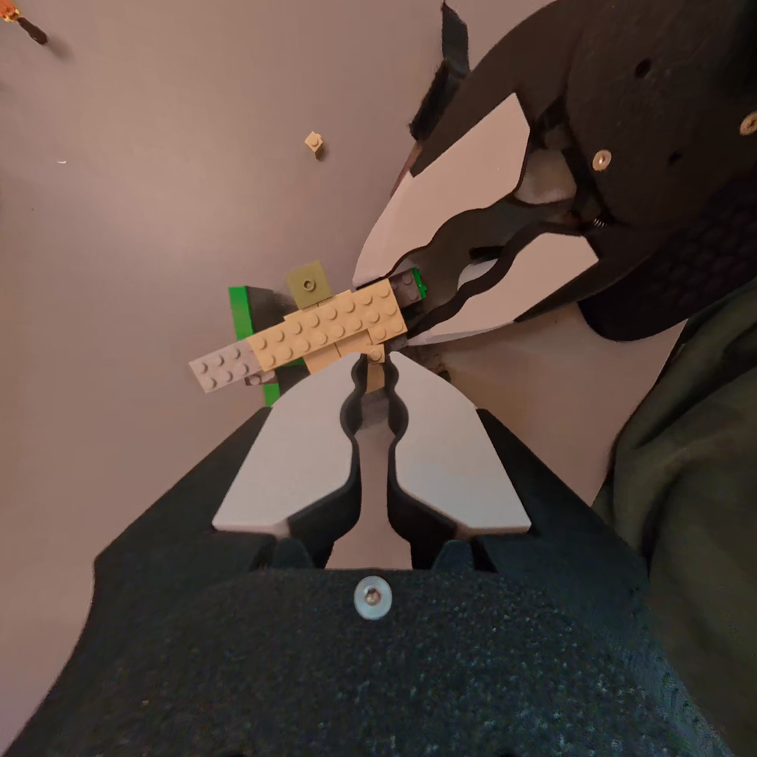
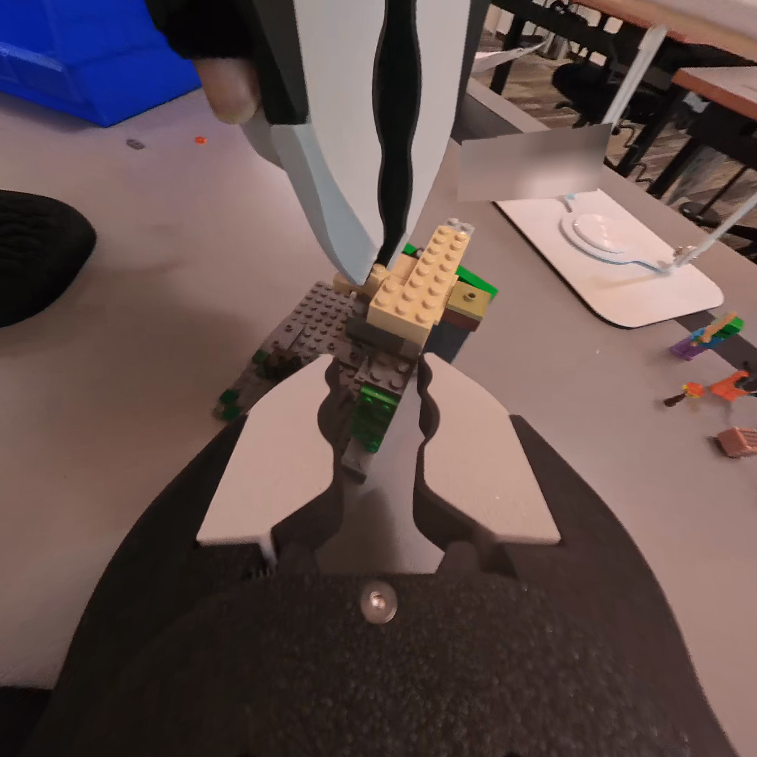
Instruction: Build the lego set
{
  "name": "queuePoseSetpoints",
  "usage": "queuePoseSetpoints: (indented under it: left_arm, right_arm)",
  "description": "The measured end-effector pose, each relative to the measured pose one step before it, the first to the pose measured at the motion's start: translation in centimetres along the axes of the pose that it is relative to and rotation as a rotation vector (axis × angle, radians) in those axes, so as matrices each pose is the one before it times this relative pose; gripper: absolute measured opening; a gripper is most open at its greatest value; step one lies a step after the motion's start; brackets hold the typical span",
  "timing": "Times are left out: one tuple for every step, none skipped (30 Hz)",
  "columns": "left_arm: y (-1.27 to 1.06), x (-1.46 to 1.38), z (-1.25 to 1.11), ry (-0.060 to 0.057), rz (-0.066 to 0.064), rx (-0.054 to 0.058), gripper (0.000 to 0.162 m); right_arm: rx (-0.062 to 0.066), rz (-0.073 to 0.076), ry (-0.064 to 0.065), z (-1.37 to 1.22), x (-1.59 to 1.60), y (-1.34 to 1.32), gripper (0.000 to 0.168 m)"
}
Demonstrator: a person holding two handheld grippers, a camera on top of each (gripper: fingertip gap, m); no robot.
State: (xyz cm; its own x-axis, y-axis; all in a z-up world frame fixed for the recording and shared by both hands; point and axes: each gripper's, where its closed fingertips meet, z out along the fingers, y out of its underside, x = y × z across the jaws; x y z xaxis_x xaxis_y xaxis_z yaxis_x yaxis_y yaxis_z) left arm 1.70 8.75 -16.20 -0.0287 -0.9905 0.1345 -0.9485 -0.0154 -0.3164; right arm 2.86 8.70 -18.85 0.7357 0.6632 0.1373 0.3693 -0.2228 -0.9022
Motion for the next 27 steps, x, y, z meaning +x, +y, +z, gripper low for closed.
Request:
queuePoseSetpoints:
  left_arm:
    - [-0.068, 0.097, 0.053, 0.0068, -0.0103, 0.0029, 0.007]
    - [-0.075, 0.058, 0.025, 0.0045, -0.0098, 0.0041, 0.007]
    - [-0.049, -0.014, 0.011, -0.0009, -0.0095, 0.0021, 0.007]
    - [-0.050, -0.006, 0.008, -0.0017, -0.0089, 0.0034, 0.007]
    - [-0.033, 0.091, 0.007, 0.0040, -0.0095, 0.0043, 0.007]
    - [-0.028, 0.072, 0.015, 0.0015, -0.0116, 0.0041, 0.007]
    - [-0.005, -0.023, 0.001, -0.0064, -0.0070, 0.0031, 0.007]
    - [0.014, 0.031, -0.016, -0.0029, -0.0054, 0.0022, 0.007]
    - [0.018, 0.054, 0.010, -0.0016, -0.0095, 0.0018, 0.007]
    - [-0.009, -0.052, 0.002, -0.0081, -0.0077, 0.0040, 0.007]
    - [0.015, -0.075, -0.011, -0.0099, -0.0063, 0.0016, 0.007]
    - [-0.004, -0.062, -0.014, -0.0086, -0.0070, 0.0027, 0.007]
    - [0.012, -0.066, -0.013, -0.0081, -0.0087, 0.0023, 0.007]
    - [0.025, -0.064, -0.007, -0.0078, -0.0088, 0.0022, 0.007]
    - [0.042, -0.034, -0.020, -0.0061, -0.0090, 0.0036, 0.007]
    - [0.009, -0.031, -0.002, -0.0060, -0.0108, 0.0067, 0.007]
    - [0.038, -0.035, -0.002, -0.0063, -0.0104, 0.0069, 0.007]
    - [0.063, -0.067, -0.023, -0.0089, -0.0066, 0.0051, 0.007]
    - [0.077, -0.059, -0.017, -0.0086, -0.0063, 0.0051, 0.007]
    - [0.085, -0.052, -0.013, -0.0072, -0.0081, 0.0051, 0.007]
    - [0.066, -0.039, -0.017, -0.0040, -0.0087, 0.0072, 0.007]
    - [0.054, -0.005, -0.008, -0.0002, -0.0088, 0.0053, 0.007]
    - [0.056, -0.032, -0.010, -0.0022, -0.0035, 0.0028, 0.007]
    - [0.017, -0.065, -0.016, -0.0056, -0.0020, 0.0012, 0.007]
    - [0.006, -0.086, -0.011, -0.0071, 0.0017, 0.0003, 0.007]
    - [-0.017, -0.069, 0.004, -0.0041, -0.0016, 0.0001, 0.007]
    - [-0.017, -0.037, 0.010, -0.0001, -0.0060, 0.0003, 0.007]
  right_arm:
    - [-0.0039, -0.0006, 0.0199, 0.063, 0.133, -0.034, 0.037]
    - [-0.0017, 0.0022, 0.0179, 0.083, 0.118, -0.038, 0.038]
    - [-0.0006, 0.0043, 0.0174, 0.068, 0.126, -0.037, 0.038]
    - [0.0005, 0.0033, 0.0185, 0.058, 0.165, -0.007, 0.038]
    - [0.0013, -0.0019, 0.0176, 0.054, 0.154, -0.009, 0.036]
    - [0.0014, -0.0090, 0.0136, 0.049, 0.108, -0.006, 0.035]
    - [0.0020, -0.0116, 0.0114, 0.077, 0.085, -0.007, 0.035]
    - [0.0037, -0.0077, 0.0081, 0.070, 0.054, -0.036, 0.034]
    - [0.0056, -0.0008, 0.0035, 0.078, 0.009, -0.043, 0.034]
    - [0.0067, 0.0029, 0.0027, 0.073, 0.032, -0.038, 0.035]
    - [0.0081, 0.0010, 0.0017, 0.075, 0.026, -0.055, 0.035]
    - [0.0092, -0.0033, 0.0021, 0.083, 0.016, -0.047, 0.035]
    - [0.0104, -0.0071, 0.0019, 0.079, 0.019, -0.063, 0.035]
    - [0.0131, -0.0107, -0.0007, 0.074, 0.003, -0.059, 0.035]
    - [0.0142, -0.0102, -0.0027, 0.040, 0.000, -0.052, 0.034]
    - [0.0118, -0.0028, -0.0025, 0.023, 0.000, -0.020, 0.034]
    - [0.0093, 0.0018, -0.0001, -0.004, 0.015, -0.035, 0.032]
    - [0.0077, 0.0025, 0.0017, -0.012, 0.024, -0.041, 0.029]
    - [0.0057, 0.0035, -0.0013, -0.022, -0.058, -0.069, 0.026]
    - [0.0016, 0.0031, -0.0007, -0.015, -0.086, -0.047, 0.024]
    - [-0.0004, 0.0003, 0.0035, 0.021, -0.065, -0.029, 0.024]
    - [-0.0008, -0.0025, 0.0056, 0.027, -0.052, -0.024, 0.024]
    - [-0.0017, -0.0024, 0.0048, 0.056, -0.042, -0.008, 0.025]
    - [-0.0010, -0.0012, 0.0023, 0.098, -0.067, -0.025, 0.026]
    - [-0.0006, -0.0011, 0.0032, 0.114, -0.041, -0.020, 0.029]
    - [0.0005, -0.0020, 0.0060, 0.102, 0.018, -0.013, 0.031]
    - [0.0030, -0.0030, 0.0058, 0.086, 0.039, -0.020, 0.032]
